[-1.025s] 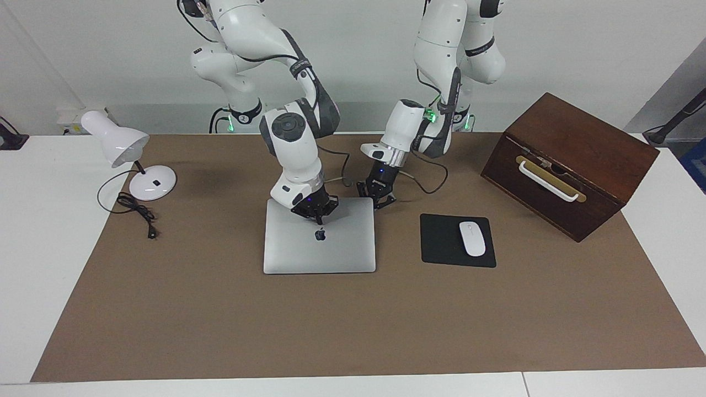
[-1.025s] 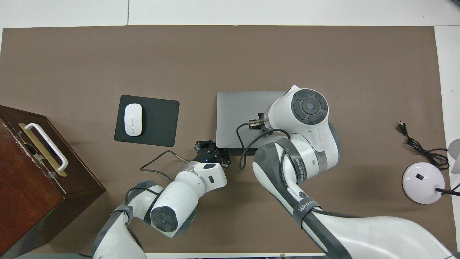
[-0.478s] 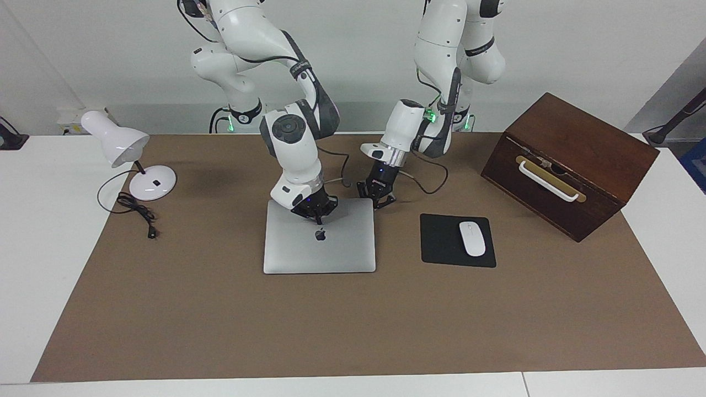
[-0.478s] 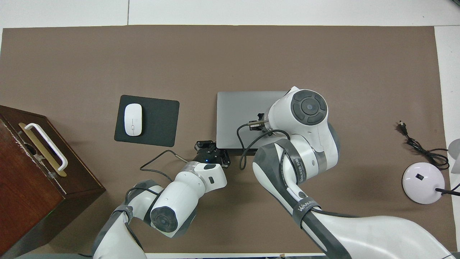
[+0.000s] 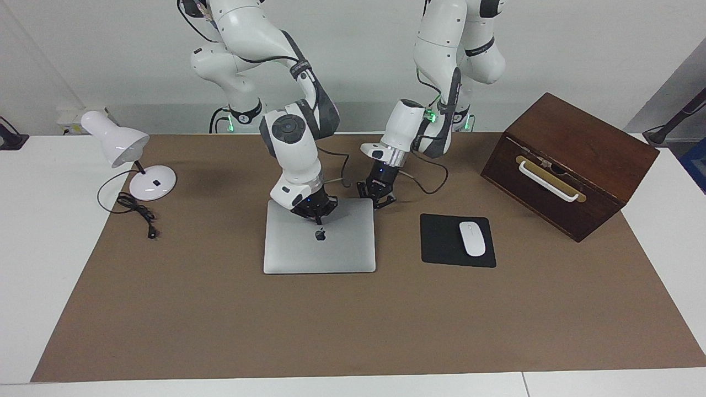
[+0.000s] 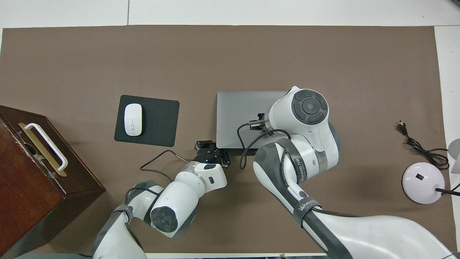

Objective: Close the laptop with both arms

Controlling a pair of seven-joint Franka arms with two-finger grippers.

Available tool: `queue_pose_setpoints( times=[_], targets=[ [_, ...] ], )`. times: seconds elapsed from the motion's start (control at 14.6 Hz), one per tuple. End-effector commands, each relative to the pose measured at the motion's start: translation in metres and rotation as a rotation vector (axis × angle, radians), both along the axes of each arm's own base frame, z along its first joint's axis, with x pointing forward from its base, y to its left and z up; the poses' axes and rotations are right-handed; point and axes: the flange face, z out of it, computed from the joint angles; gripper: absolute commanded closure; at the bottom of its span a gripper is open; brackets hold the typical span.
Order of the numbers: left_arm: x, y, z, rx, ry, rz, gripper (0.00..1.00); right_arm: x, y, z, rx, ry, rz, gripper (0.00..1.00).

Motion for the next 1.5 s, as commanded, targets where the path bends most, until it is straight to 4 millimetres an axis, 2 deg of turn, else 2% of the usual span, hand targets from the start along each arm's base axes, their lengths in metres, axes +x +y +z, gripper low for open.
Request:
queue_pose_setpoints(
  times=[0.0,0.27,0.34,0.48,0.62,0.68,0.89,0.96,1.16,1.44],
  targets=[
    [-0.011,0.016,-0.024,0.057,0.035,0.0,1.0,0.008,-0.01,0.012,0.022,0.015,0.008,1.0],
    [-0.009,0.017,-0.023,0.056,0.035,0.005,1.0,0.02,-0.031,0.036,0.018,0.03,0.025,1.0],
    [-0.009,0.017,-0.023,0.055,0.035,0.008,1.0,0.027,-0.039,0.052,0.016,0.039,0.025,1.0],
    [-0.007,0.019,-0.023,0.052,0.036,0.016,1.0,0.046,-0.066,0.095,0.009,0.065,0.026,1.0],
    [-0.005,0.02,-0.019,0.038,0.037,0.035,1.0,0.059,-0.104,0.135,0.005,0.091,0.031,1.0],
    [-0.004,0.02,-0.015,0.029,0.035,0.041,1.0,0.061,-0.122,0.144,0.001,0.105,0.035,1.0],
    [-0.003,0.02,-0.009,-0.004,0.044,0.075,1.0,0.053,-0.182,0.188,-0.049,0.107,0.051,1.0],
    [-0.004,0.018,-0.005,-0.012,0.041,0.074,1.0,0.047,-0.195,0.202,-0.081,0.095,0.065,1.0],
    [-0.003,0.018,0.003,-0.026,0.033,0.075,1.0,0.029,-0.219,0.252,-0.169,0.024,0.088,1.0],
    [-0.003,0.017,0.014,-0.065,0.043,0.107,1.0,-0.012,-0.264,0.305,-0.153,0.017,0.008,1.0]
  ],
)
